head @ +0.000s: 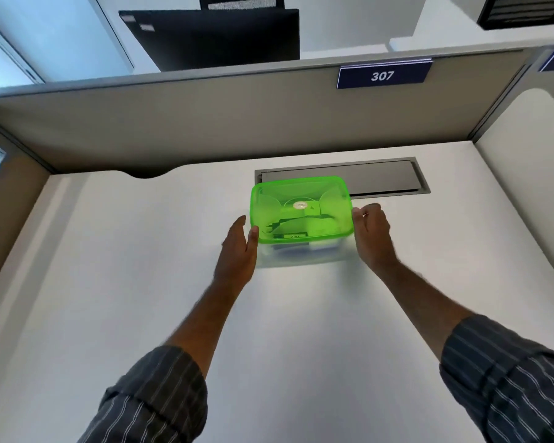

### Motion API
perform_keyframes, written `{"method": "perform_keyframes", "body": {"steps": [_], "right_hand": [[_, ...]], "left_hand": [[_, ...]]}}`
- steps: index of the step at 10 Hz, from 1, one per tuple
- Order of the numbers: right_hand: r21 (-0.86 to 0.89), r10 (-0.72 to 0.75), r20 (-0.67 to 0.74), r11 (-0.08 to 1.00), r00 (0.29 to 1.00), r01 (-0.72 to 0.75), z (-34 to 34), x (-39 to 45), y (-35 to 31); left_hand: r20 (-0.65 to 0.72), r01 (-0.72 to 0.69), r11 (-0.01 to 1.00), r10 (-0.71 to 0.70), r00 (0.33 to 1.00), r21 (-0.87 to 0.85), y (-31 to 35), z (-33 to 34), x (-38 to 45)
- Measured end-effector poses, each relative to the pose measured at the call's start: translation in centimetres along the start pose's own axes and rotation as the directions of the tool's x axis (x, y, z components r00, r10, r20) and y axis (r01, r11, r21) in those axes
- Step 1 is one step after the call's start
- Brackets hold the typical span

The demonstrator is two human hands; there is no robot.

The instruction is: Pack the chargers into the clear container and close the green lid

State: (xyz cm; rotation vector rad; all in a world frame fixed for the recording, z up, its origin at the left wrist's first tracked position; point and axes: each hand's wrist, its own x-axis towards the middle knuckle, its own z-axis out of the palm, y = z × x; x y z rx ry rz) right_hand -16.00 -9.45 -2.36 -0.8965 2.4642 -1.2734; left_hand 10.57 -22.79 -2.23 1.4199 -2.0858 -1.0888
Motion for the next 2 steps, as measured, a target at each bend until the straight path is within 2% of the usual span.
{"method": "perform_keyframes", "body": {"steps": [2], "right_hand": [[-0.019, -0.046, 0.089, 0.999, 0.995, 0.047, -0.3, -9.1, 4.8]], "left_hand": [[0.051, -0.057, 0.992, 0.051, 0.997, 0.113, -2.9, 0.8, -8.2]]}}
